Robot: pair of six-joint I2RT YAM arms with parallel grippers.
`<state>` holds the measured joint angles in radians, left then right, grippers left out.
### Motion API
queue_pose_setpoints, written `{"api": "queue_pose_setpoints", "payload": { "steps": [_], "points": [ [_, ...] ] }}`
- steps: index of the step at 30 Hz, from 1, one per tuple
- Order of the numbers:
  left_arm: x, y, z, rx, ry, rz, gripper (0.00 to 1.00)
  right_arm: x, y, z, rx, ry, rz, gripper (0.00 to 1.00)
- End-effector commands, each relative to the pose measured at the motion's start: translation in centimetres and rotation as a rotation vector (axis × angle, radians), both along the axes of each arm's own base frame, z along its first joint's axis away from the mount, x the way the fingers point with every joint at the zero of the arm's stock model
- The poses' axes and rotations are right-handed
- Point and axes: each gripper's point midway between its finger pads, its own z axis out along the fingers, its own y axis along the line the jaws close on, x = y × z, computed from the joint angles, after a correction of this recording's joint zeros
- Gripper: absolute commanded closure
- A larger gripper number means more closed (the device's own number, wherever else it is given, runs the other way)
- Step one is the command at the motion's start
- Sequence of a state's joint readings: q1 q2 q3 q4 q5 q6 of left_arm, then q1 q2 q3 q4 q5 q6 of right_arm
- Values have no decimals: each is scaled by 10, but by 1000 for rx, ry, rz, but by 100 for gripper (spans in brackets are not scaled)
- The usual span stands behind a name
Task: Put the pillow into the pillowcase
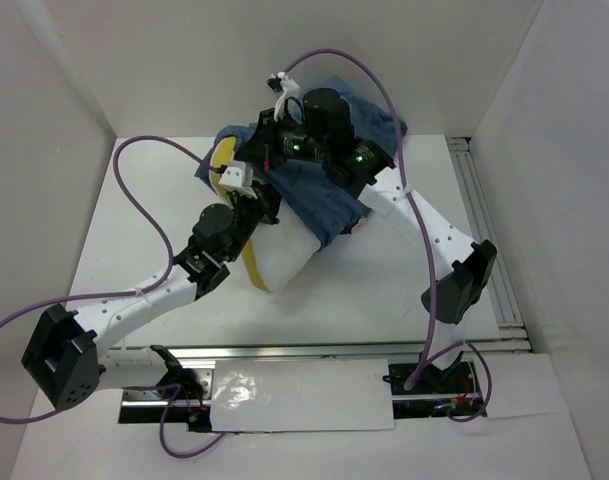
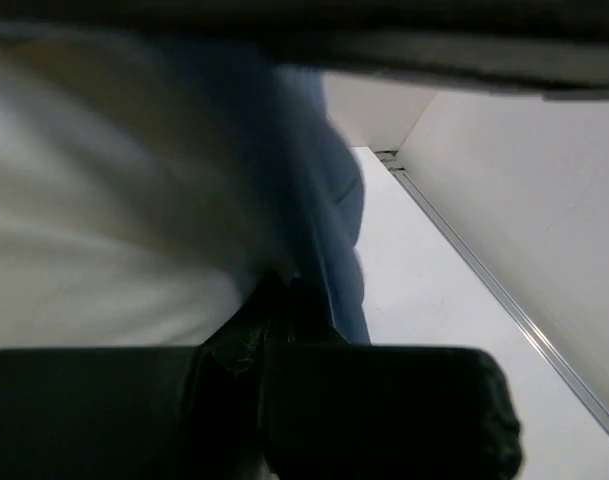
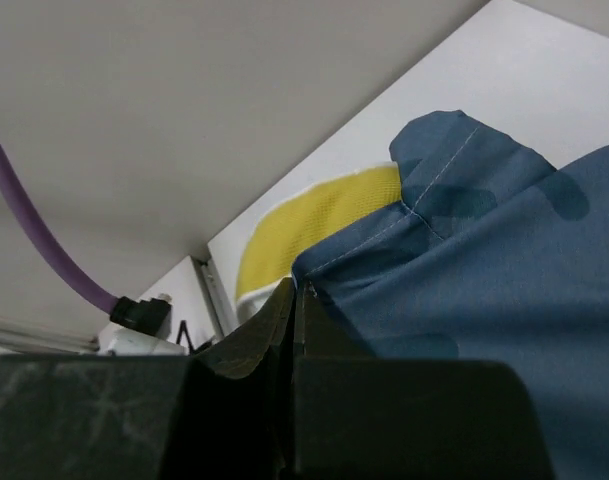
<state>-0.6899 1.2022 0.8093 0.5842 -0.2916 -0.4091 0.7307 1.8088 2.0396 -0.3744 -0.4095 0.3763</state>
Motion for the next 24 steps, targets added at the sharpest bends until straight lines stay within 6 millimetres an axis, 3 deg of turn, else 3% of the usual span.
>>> {"api": "queue_pose_setpoints", "payload": {
  "steps": [1, 4, 8, 11, 15, 17, 20, 21, 22, 23, 24],
  "points": [
    [-3, -15, 84, -128, -220, -64, 100, -63, 31, 12, 76, 76, 271, 100],
    [-2, -14, 87, -129, -230, -73, 100, -63, 40, 10, 71, 97, 282, 100],
    [8, 6, 69, -130, -167, -7, 100, -66, 43, 8, 73, 105, 281, 100],
    [15, 32, 41, -127, -94, 99, 100, -54, 47, -24, 25, 155, 228, 100],
    [18, 56, -31, -97, 76, 206, 100, -37, 53, -79, -48, 225, 165, 100],
    [22, 58, -83, -59, 192, 225, 100, -34, 61, -104, -78, 266, 186, 100],
    [23, 56, -109, -62, 223, 214, 100, -31, 68, -130, -119, 306, 204, 100],
    [26, 57, -116, -61, 241, 216, 100, -27, 72, -149, -142, 333, 202, 98],
    [26, 55, -124, -49, 256, 208, 100, -26, 73, -149, -150, 343, 201, 98],
    [29, 53, -133, -47, 289, 211, 99, -25, 75, -155, -160, 354, 200, 94],
    [31, 52, -137, -43, 334, 226, 91, -24, 77, -166, -179, 369, 209, 81]
  ]
}}
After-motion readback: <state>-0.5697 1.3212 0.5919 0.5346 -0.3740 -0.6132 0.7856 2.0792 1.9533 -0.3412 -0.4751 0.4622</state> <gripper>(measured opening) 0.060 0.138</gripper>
